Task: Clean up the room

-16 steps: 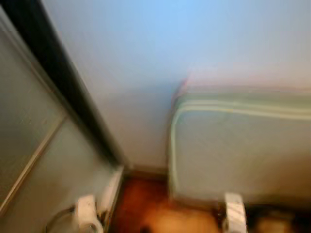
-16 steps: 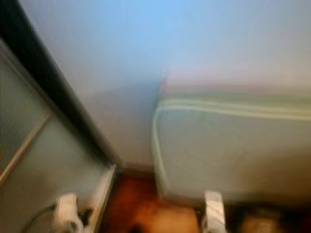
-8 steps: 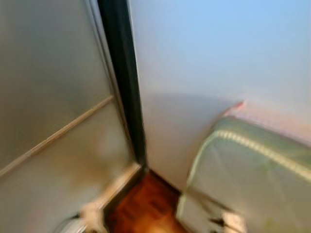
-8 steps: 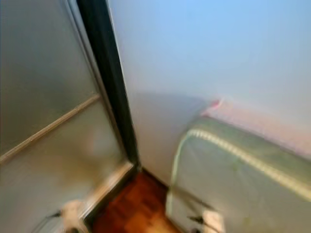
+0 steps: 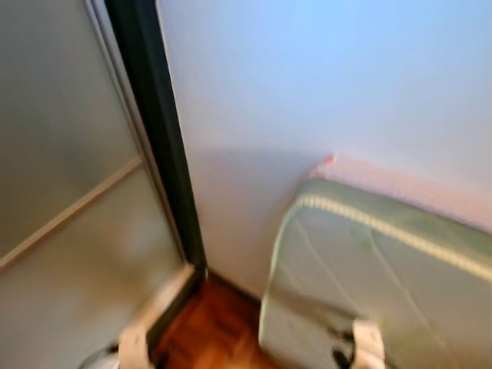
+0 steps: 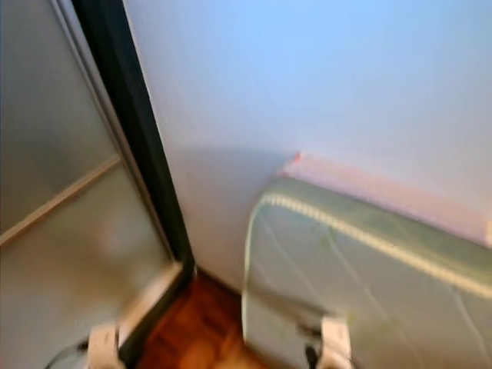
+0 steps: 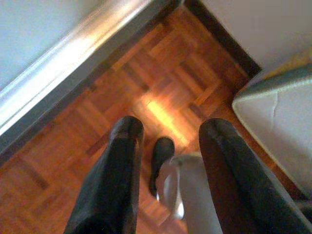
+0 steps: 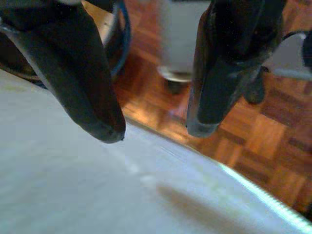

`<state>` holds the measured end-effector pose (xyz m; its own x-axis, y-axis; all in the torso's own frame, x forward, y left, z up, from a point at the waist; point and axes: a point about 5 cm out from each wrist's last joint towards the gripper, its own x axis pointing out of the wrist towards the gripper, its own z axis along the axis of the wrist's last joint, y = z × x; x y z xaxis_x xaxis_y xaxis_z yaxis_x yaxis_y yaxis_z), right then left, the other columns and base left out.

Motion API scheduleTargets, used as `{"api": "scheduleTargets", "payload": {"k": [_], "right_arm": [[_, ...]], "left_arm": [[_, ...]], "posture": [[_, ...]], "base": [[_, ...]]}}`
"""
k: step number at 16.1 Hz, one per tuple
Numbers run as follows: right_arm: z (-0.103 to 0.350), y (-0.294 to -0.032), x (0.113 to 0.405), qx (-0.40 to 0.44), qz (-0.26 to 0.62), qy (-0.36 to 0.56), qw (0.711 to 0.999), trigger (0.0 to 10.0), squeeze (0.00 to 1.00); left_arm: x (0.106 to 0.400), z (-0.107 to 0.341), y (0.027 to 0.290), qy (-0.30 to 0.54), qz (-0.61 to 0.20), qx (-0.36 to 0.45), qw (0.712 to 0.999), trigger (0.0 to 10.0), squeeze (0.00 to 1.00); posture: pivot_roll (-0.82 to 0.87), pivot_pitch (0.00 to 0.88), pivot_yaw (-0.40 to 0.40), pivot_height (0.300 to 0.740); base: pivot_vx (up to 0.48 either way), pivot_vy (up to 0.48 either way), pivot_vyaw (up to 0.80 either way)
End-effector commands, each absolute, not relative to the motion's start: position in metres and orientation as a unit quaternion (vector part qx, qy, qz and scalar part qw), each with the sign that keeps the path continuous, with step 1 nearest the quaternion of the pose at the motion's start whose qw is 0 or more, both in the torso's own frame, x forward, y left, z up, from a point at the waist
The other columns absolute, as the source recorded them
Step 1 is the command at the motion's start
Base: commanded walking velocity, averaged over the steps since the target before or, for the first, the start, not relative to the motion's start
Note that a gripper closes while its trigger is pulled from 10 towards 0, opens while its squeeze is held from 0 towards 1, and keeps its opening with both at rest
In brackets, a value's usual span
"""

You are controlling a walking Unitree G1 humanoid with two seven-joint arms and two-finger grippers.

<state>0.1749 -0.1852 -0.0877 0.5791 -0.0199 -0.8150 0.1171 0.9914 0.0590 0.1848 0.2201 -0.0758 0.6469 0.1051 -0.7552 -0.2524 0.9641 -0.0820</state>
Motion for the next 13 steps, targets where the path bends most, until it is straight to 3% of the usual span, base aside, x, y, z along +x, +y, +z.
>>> {"api": "scheduleTargets", "payload": {"k": [1, 11, 13], "right_arm": [[-0.082, -0.216, 0.178, 0.045, -0.079, 0.467, 0.88, 10.0, 0.0], [-0.083, -0.217, 0.176, 0.044, -0.082, 0.467, 0.879, 10.0, 0.0], [-0.083, -0.216, 0.177, 0.045, -0.083, 0.467, 0.879, 10.0, 0.0]], "left_arm": [[0.163, -0.085, 0.228, 0.444, 0.109, -0.051, 0.888, 10.0, 0.0], [0.172, -0.081, 0.224, 0.43, 0.102, -0.057, 0.895, 10.0, 0.0], [0.174, -0.08, 0.225, 0.426, 0.103, -0.06, 0.897, 10.0, 0.0]], "posture": [[0.03, 0.0, -0.014, 0.74], [0.03, 0.0, -0.012, 0.74], [0.03, 0.0, -0.015, 0.74]], "base": [[0.0, 0.0, 0.0], [0.0, 0.0, 0.0], [0.0, 0.48, 0.0]]}}
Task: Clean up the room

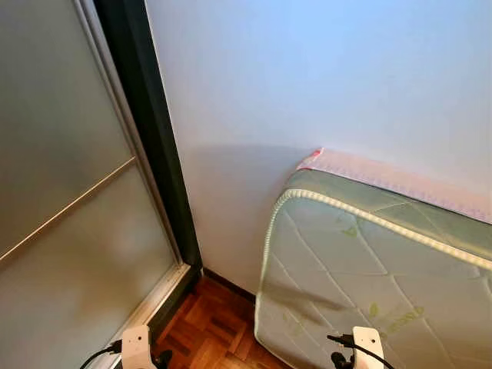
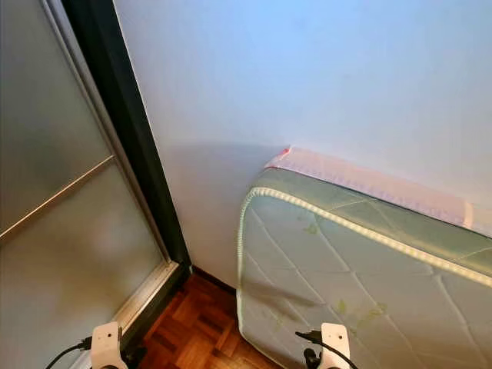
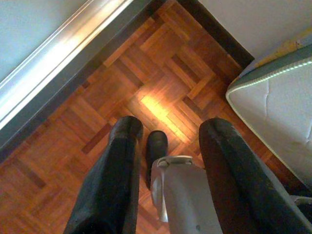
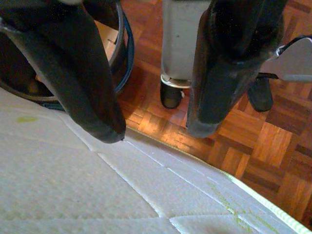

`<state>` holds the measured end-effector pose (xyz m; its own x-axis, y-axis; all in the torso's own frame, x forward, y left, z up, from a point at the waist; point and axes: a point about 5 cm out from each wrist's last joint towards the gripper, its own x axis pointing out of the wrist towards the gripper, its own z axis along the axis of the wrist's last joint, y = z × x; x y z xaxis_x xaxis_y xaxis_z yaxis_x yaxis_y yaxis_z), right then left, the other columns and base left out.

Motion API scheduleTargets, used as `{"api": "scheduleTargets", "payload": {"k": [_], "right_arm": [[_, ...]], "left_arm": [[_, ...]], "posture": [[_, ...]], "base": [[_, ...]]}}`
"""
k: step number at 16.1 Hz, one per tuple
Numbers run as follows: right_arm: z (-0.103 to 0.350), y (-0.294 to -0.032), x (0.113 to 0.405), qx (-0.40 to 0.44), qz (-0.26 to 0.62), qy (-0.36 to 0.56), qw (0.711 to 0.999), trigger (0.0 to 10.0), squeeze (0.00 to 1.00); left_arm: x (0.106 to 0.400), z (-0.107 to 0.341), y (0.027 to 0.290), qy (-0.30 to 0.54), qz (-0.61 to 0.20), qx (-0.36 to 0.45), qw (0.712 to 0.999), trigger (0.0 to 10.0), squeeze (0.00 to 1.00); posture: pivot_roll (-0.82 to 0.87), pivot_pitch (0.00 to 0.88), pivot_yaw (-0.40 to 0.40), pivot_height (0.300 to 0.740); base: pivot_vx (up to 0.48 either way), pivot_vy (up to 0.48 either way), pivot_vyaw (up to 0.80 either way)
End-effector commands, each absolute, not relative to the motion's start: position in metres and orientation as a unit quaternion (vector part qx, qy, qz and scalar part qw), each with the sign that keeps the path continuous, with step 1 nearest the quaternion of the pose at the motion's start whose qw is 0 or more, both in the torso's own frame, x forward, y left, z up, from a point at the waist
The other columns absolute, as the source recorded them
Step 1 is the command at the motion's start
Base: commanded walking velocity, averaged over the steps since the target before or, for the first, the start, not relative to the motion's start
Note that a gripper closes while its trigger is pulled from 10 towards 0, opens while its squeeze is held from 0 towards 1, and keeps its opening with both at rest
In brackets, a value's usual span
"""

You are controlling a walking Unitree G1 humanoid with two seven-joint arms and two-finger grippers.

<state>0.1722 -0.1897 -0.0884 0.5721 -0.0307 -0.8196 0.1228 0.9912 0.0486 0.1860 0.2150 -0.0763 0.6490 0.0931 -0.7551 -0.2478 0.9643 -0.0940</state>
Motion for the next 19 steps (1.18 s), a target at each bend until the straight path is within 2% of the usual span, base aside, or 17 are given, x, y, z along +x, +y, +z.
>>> {"api": "scheduleTargets", "payload": {"k": [1, 8, 10, 16, 19], "right_arm": [[-0.083, -0.2162, 0.1766, 0.047, -0.084, 0.468, 0.878, 10.0, 0.0], [-0.0838, -0.2144, 0.1765, 0.041, -0.072, 0.481, 0.873, 10.0, 0.0], [-0.0838, -0.214, 0.1766, 0.041, -0.071, 0.482, 0.873, 10.0, 0.0], [-0.0838, -0.2129, 0.1771, 0.042, -0.065, 0.482, 0.873, 10.0, 0.0], [-0.0837, -0.2128, 0.1771, 0.048, -0.071, 0.476, 0.875, 10.0, 0.0]], "left_arm": [[0.1755, -0.0795, 0.2238, 0.423, 0.102, -0.06, 0.899, 10.0, 0.0], [0.1775, -0.079, 0.2216, 0.421, 0.097, -0.061, 0.9, 10.0, 0.0], [0.1782, -0.0785, 0.2222, 0.419, 0.098, -0.061, 0.901, 10.0, 0.0], [0.1804, -0.077, 0.2232, 0.415, 0.094, -0.053, 0.903, 10.0, 0.0], [0.1797, -0.0774, 0.2233, 0.416, 0.093, -0.053, 0.903, 10.0, 0.0]], "posture": [[0.03, 0.0, -0.015, 0.74], [0.03, 0.0, -0.011, 0.74], [0.03, 0.0, -0.01, 0.74], [0.03, 0.0, -0.007, 0.74], [0.04, 0.0, -0.004, 0.74]], "base": [[0.0, 0.48, 0.0], [0.0, 0.0, -0.78], [0.0, 0.48, -0.8], [0.0, 0.0, -0.8], [0.0, 0.0, 0.0]]}}
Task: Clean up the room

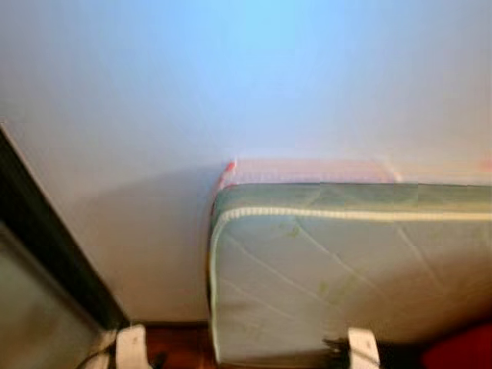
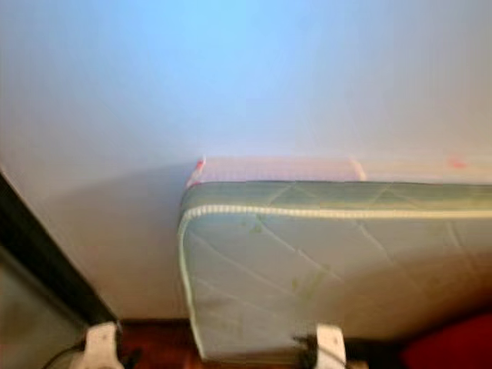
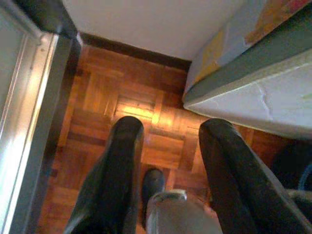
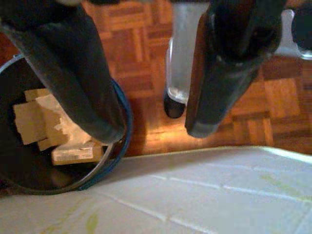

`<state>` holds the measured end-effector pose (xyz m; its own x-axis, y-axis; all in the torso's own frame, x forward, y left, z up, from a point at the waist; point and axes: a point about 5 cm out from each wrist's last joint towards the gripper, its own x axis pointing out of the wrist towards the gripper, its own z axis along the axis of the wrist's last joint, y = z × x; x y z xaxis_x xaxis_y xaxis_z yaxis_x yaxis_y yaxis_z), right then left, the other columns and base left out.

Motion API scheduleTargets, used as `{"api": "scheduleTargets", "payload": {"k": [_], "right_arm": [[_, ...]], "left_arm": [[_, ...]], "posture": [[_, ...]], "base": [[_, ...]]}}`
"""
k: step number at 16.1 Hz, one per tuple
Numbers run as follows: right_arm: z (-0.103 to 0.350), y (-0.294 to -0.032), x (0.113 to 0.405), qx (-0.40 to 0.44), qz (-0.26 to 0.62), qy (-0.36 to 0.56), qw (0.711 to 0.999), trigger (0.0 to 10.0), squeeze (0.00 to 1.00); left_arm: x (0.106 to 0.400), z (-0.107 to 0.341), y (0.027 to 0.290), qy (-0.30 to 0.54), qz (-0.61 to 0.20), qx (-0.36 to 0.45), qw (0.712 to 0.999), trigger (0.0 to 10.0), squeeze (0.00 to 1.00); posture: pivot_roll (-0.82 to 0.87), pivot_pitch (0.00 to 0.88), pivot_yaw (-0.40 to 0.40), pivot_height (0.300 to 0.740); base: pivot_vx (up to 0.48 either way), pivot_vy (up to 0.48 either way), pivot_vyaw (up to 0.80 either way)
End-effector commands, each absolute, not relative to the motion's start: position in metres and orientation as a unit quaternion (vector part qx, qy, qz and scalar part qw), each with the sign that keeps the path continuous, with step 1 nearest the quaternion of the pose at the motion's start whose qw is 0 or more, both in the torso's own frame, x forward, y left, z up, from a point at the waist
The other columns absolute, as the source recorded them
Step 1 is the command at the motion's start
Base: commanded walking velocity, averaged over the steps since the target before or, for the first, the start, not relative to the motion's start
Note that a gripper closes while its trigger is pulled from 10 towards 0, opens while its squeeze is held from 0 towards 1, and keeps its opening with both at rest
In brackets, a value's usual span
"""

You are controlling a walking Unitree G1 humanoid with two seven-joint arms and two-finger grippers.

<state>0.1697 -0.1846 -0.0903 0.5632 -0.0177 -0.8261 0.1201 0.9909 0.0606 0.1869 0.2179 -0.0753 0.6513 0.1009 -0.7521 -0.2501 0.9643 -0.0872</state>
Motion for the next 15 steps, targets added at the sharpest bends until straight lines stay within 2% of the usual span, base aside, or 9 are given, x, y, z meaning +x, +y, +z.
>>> {"api": "scheduleTargets", "payload": {"k": [1, 7, 11, 15], "right_arm": [[-0.0833, -0.2125, 0.1776, 0.05, -0.072, 0.471, 0.878, 10.0, 0.0], [-0.0836, -0.2115, 0.1776, 0.056, -0.074, 0.471, 0.877, 10.0, 0.0], [-0.0841, -0.2112, 0.1769, 0.052, -0.072, 0.477, 0.874, 10.0, 0.0], [-0.0839, -0.2109, 0.1772, 0.056, -0.076, 0.473, 0.876, 10.0, 0.0]], "left_arm": [[0.1795, -0.0773, 0.2237, 0.416, 0.093, -0.053, 0.903, 10.0, 0.0], [0.1819, -0.0762, 0.2239, 0.415, 0.089, -0.051, 0.904, 10.0, 0.0], [0.1799, -0.0774, 0.2227, 0.418, 0.088, -0.051, 0.903, 10.0, 0.0], [0.1775, -0.0778, 0.2258, 0.423, 0.08, -0.032, 0.902, 10.0, 0.0]], "posture": [[0.04, 0.0, -0.002, 0.74], [0.03, 0.0, -0.001, 0.74], [0.03, 0.0, 0.0, 0.74], [0.03, 0.0, 0.002, 0.74]], "base": [[0.0, 0.0, 0.0], [0.0, 0.0, 0.0], [0.0, 0.0, -0.72], [0.0, 0.0, 0.0]]}}
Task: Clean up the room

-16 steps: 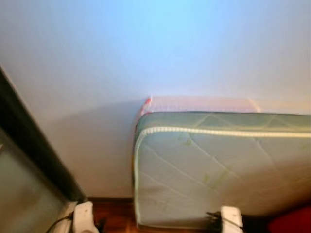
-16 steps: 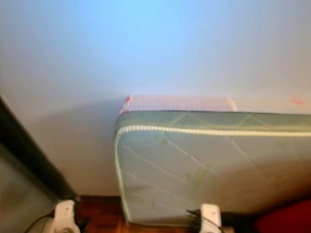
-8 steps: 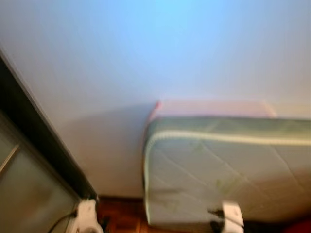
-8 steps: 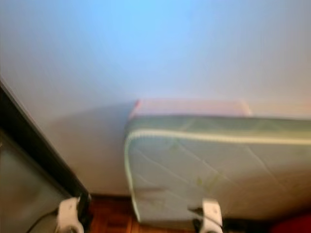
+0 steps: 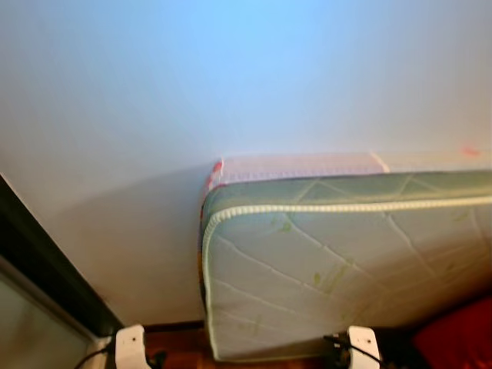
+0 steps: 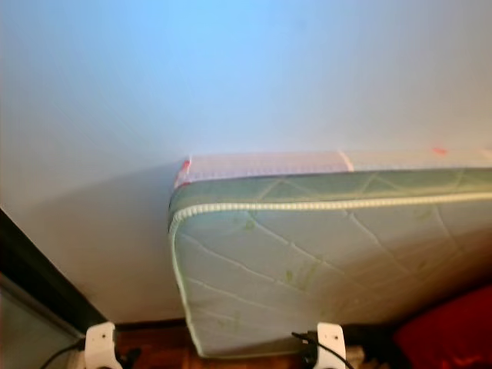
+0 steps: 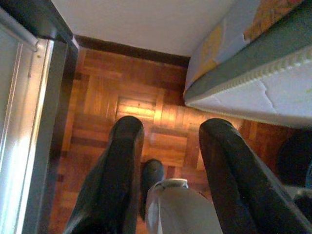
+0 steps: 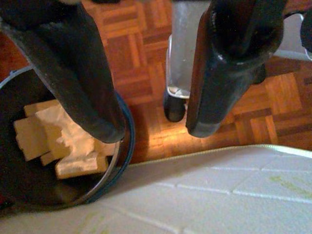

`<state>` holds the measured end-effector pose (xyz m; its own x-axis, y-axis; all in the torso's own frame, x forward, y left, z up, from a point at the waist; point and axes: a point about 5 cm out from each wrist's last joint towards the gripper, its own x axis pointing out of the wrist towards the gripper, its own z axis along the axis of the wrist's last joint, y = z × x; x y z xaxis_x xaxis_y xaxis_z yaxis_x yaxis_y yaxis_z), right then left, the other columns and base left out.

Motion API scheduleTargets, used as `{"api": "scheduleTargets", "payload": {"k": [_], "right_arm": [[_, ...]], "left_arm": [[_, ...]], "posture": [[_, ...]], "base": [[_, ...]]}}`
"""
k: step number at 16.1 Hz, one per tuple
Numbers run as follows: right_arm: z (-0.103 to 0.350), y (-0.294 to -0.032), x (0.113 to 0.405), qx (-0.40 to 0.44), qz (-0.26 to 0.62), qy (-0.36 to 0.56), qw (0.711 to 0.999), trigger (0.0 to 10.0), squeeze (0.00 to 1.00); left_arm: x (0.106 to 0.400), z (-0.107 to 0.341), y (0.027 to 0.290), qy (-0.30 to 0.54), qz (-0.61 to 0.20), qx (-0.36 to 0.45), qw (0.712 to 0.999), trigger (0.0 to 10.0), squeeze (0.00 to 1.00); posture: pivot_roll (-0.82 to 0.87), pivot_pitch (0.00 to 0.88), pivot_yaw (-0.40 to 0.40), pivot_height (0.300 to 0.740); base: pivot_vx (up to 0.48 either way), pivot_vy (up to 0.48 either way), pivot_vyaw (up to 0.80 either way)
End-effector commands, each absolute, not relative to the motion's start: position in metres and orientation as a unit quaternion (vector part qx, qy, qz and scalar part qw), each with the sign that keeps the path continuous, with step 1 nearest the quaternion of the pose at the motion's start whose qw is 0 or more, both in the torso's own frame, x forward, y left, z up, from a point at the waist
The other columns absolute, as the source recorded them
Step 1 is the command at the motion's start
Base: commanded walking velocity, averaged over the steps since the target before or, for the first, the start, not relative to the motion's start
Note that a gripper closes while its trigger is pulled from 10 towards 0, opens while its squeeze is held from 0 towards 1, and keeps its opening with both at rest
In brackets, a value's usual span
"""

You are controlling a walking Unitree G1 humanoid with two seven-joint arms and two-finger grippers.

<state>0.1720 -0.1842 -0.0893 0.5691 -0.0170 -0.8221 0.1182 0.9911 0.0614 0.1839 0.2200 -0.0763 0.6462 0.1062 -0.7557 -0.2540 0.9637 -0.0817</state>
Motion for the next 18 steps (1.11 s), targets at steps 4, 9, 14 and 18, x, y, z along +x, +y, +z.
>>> {"api": "scheduleTargets", "payload": {"k": [4, 9, 14, 18], "right_arm": [[-0.084, -0.211, 0.178, 0.058, -0.076, 0.47, 0.877, 10.0, 0.0], [-0.084, -0.21, 0.176, 0.055, -0.075, 0.471, 0.877, 10.0, 0.0], [-0.084, -0.211, 0.176, 0.058, -0.076, 0.468, 0.879, 10.0, 0.0], [-0.084, -0.211, 0.176, 0.058, -0.076, 0.472, 0.877, 10.0, 0.0]], "left_arm": [[0.176, -0.079, 0.227, 0.427, 0.088, -0.037, 0.899, 10.0, 0.0], [0.173, -0.08, 0.228, 0.431, 0.089, -0.032, 0.898, 10.0, 0.0], [0.175, -0.079, 0.226, 0.431, 0.086, -0.032, 0.898, 10.0, 0.0], [0.166, -0.083, 0.23, 0.444, 0.092, -0.034, 0.891, 10.0, 0.0]], "posture": [[0.03, 0.0, 0.004, 0.74], [0.03, 0.0, 0.007, 0.74], [0.03, 0.0, 0.004, 0.74], [0.03, 0.0, 0.0, 0.74]], "base": [[0.0, -0.202, 0.0], [0.0, 0.0, 0.0], [0.0, 0.0, 0.0], [0.0, 0.0, 0.0]]}}
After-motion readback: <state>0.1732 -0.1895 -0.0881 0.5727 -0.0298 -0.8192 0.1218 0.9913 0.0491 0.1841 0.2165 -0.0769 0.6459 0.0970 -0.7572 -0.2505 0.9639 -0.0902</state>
